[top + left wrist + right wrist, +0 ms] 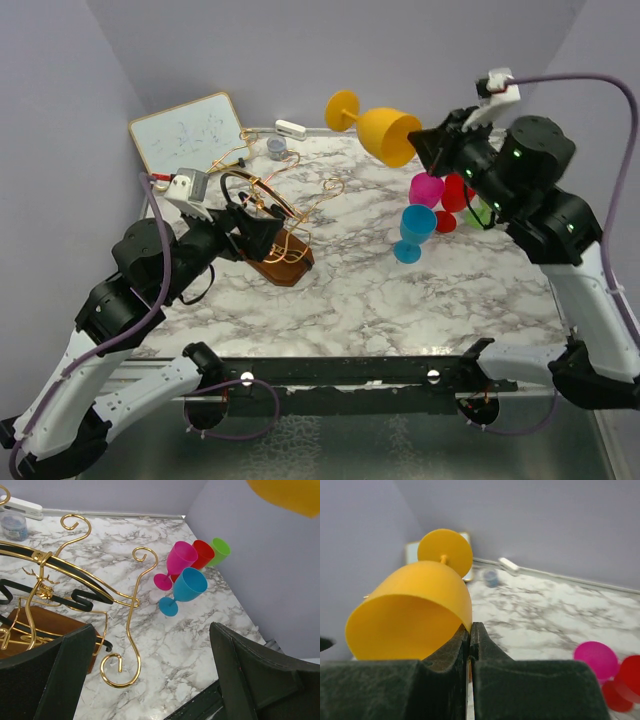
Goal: Take the wine glass off the wine glass rack
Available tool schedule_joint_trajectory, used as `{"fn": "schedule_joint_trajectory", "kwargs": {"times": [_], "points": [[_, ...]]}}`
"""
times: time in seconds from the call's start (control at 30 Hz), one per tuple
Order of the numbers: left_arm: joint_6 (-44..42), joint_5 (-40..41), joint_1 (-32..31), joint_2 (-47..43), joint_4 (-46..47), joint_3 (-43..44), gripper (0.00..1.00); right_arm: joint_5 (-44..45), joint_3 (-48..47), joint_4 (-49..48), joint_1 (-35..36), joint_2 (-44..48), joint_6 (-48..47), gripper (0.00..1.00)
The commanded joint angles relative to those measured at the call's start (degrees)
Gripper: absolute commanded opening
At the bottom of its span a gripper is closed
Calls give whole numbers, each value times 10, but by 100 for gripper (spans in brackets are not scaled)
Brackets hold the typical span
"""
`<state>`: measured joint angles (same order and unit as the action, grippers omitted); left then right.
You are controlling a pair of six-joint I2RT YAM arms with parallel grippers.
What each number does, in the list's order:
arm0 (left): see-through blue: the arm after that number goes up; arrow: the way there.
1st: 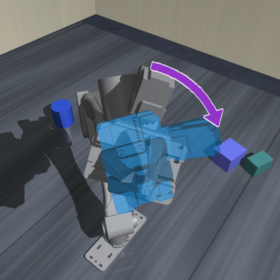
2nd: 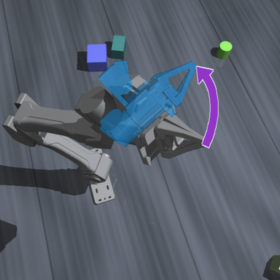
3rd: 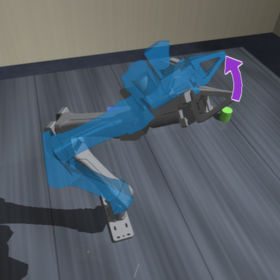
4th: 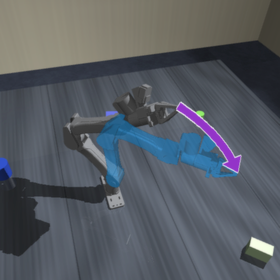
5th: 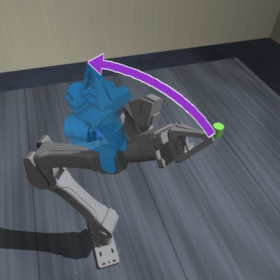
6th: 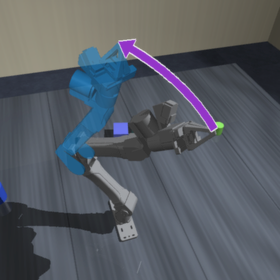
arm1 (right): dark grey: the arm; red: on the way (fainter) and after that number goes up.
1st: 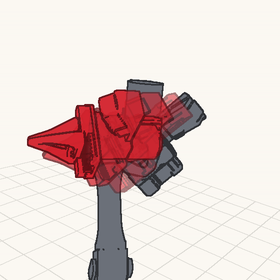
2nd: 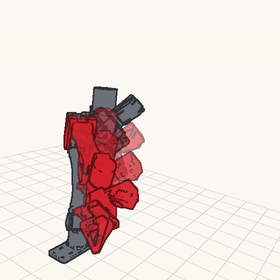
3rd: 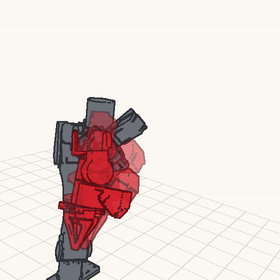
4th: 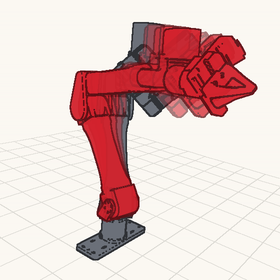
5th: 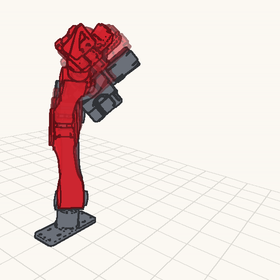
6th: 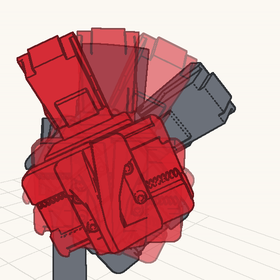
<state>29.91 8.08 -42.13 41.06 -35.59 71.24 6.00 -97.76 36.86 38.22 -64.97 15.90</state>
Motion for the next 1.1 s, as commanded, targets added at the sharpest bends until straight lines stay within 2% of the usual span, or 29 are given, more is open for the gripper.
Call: {"fn": "schedule_joint_trajectory", "kwargs": {"times": [0.0,0.07,0.23,0.27,0.37,0.47,0.6,0.8,1.07], "points": [[4,8,1,-5,6,4,99,203,-92,92,-8,-126,-43,1],[3,8,1,-4,10,3,99,178,-127,100,-46,-157,-33,1],[2,3,0,8,25,-3,99,-39,-251,171,-270,-249,75,1],[2,1,0,12,28,-2,99,-51,-274,205,-301,-267,102,1],[0,-5,0,26,34,0,99,-1,-307,281,-336,-292,163,1],[-3,-10,0,41,40,6,99,30,-240,308,-382,-243,216,1],[-7,-21,0,61,49,11,99,-19,-86,303,-487,-135,248,1],[-13,-38,0,85,61,5,99,32,-4,327,-490,-8,257,1],[-8,-55,0,97,73,-8,99,-17,160,324,-490,102,245,1]]}}
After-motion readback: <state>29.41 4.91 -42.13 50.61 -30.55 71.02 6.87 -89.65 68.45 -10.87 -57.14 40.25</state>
